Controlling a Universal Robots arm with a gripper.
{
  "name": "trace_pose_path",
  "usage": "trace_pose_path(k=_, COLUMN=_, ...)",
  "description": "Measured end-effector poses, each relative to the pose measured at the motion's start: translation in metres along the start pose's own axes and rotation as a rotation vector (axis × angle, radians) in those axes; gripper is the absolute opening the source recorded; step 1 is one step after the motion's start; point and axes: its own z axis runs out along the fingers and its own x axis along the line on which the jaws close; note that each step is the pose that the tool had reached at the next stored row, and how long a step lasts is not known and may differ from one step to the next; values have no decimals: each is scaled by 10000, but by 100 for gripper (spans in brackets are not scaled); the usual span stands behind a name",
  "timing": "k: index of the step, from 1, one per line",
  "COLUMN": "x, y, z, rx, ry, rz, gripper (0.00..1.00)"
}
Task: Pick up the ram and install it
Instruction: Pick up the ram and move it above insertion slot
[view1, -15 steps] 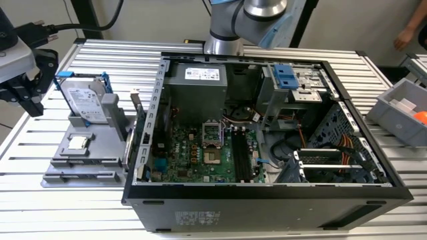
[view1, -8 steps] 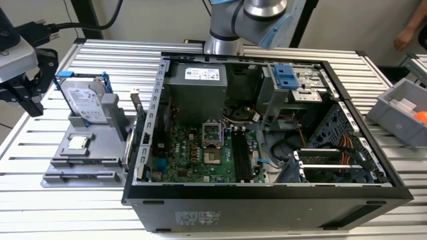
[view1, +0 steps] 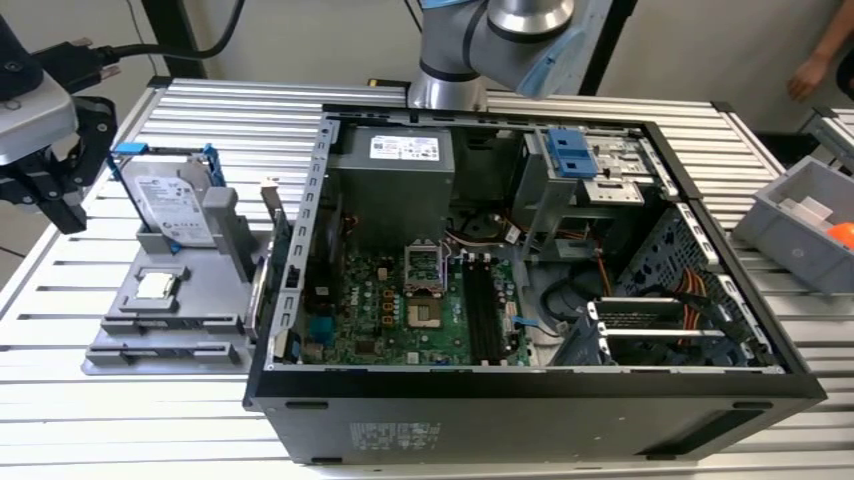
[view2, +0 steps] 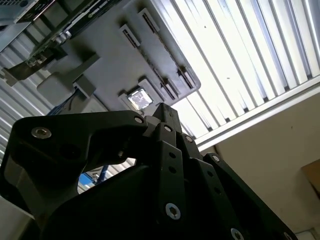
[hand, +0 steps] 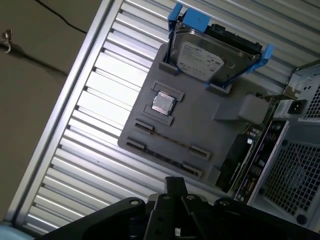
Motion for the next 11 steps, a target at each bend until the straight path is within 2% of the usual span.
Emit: trace_pose_path(k=11, x=0, y=0, z=0, rx=-3, ry=9, rz=-199, gripper=0)
